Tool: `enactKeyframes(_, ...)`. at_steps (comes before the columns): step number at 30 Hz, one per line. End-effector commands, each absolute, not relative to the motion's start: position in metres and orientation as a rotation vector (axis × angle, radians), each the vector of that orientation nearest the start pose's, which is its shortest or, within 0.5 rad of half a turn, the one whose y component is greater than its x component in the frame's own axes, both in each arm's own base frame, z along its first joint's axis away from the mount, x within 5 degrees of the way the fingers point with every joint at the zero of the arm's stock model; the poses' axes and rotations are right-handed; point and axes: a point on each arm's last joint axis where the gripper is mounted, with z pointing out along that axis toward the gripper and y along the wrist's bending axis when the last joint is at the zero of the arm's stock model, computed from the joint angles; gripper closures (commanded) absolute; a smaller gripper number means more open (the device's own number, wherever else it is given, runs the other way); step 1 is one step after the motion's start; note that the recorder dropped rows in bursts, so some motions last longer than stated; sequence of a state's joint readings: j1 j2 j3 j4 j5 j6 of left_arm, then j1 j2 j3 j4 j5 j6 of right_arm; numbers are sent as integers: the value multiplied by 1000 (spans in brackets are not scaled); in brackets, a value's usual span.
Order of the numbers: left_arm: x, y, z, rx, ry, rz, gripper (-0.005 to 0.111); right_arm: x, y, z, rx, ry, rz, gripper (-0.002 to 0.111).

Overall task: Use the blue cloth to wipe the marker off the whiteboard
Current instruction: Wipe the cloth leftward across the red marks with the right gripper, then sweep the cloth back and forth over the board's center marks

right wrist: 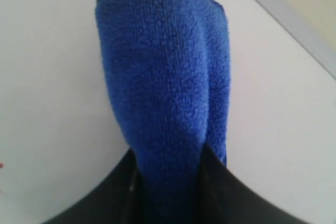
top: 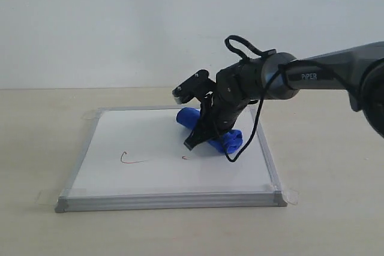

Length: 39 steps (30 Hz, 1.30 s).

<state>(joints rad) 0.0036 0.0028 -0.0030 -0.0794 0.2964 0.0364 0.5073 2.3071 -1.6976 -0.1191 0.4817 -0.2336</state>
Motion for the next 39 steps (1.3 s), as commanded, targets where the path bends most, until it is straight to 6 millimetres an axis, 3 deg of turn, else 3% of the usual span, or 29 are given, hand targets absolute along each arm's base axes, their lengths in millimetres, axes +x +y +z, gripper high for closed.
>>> enactKeyframes(1, 55, -2, 187, -21, 1771, -53, 103, 418, 256, 110, -1183, 2415, 98, 108)
enactKeyframes(6, 55, -2, 187, -21, 1771, -53, 103, 379, 291, 114, -1448, 2438, 521, 108)
enactKeyframes(10, 55, -2, 187, -21, 1771, -53, 103, 368, 299, 125, -1559, 2392, 752, 108)
enactKeyframes(14, 55, -2, 187, -21, 1771, -53, 103, 386, 284, 127, -1469, 2418, 641, 108)
enactKeyframes(18, 55, -2, 187, -21, 1771, -53, 103, 425, 244, 118, -1206, 2490, 340, 108)
enactKeyframes(21, 55, -2, 187, -21, 1771, -53, 103, 447, 218, 117, -997, 2505, 214, 108)
enactKeyframes(25, 55, -2, 187, -21, 1771, -53, 103, 457, 205, 119, -841, 2516, 146, 108)
enactKeyframes(29, 55, -2, 187, -21, 1771, -53, 103, 441, 227, 110, -984, 2544, 245, 108)
enactKeyframes(32, 55, -2, 187, -21, 1771, -53, 103, 416, 256, 100, -1167, 2565, 419, 108)
enactKeyframes(36, 55, -2, 187, -21, 1771, -53, 103, 375, 297, 107, -1534, 2437, 720, 108)
enactKeyframes(39, 55, -2, 187, -21, 1771, -53, 103, 365, 306, 123, -1706, 2340, 770, 108)
